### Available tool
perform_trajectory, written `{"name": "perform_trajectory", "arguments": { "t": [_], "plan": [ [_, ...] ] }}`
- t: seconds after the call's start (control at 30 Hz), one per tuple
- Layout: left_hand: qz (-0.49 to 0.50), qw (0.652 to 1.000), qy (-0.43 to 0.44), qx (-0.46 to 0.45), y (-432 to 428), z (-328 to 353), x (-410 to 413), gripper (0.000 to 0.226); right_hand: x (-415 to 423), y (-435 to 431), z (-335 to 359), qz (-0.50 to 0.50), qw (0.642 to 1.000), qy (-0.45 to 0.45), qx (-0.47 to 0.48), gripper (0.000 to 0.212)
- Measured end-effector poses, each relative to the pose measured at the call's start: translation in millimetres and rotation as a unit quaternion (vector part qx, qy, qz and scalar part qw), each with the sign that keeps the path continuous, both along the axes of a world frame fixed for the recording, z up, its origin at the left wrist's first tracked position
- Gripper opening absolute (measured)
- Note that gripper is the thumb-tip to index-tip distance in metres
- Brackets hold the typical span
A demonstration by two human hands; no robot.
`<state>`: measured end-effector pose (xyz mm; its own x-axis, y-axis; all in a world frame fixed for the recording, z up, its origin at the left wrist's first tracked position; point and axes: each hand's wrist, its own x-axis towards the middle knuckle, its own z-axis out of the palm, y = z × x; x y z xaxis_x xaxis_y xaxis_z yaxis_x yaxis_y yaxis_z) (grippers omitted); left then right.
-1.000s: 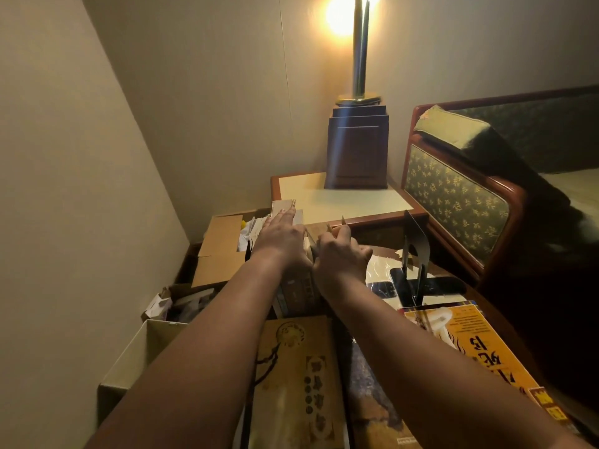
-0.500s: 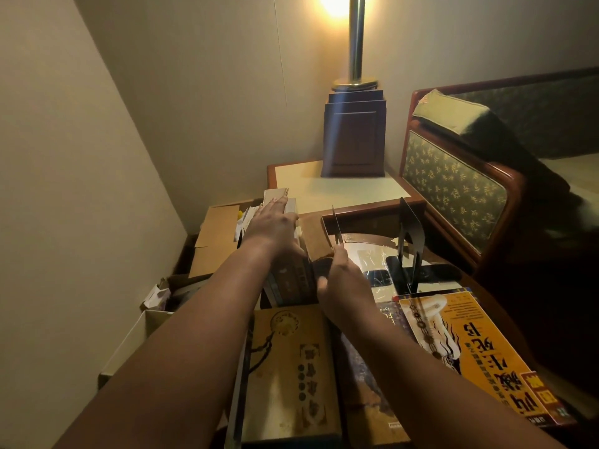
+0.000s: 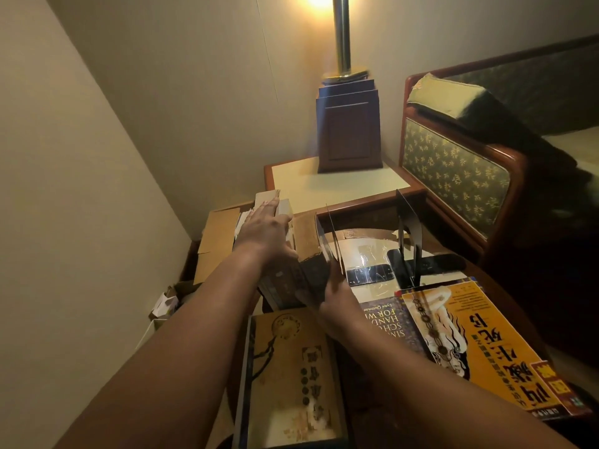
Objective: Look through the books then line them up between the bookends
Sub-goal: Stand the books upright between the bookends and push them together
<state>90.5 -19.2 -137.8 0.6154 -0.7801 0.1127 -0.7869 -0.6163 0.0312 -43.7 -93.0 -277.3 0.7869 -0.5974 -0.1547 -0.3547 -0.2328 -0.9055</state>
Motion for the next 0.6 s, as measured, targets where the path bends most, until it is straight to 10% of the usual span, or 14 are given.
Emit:
{"name": "perform_trajectory", "arguments": {
  "t": [0.6],
  "plan": [
    [0.005, 1.000, -0.005, 0.016, 0.3, 3.7, -1.8, 0.075, 28.9, -13.8, -9.2, -0.040, 0.991, -0.081, -0.099, 0.004]
  ]
}}
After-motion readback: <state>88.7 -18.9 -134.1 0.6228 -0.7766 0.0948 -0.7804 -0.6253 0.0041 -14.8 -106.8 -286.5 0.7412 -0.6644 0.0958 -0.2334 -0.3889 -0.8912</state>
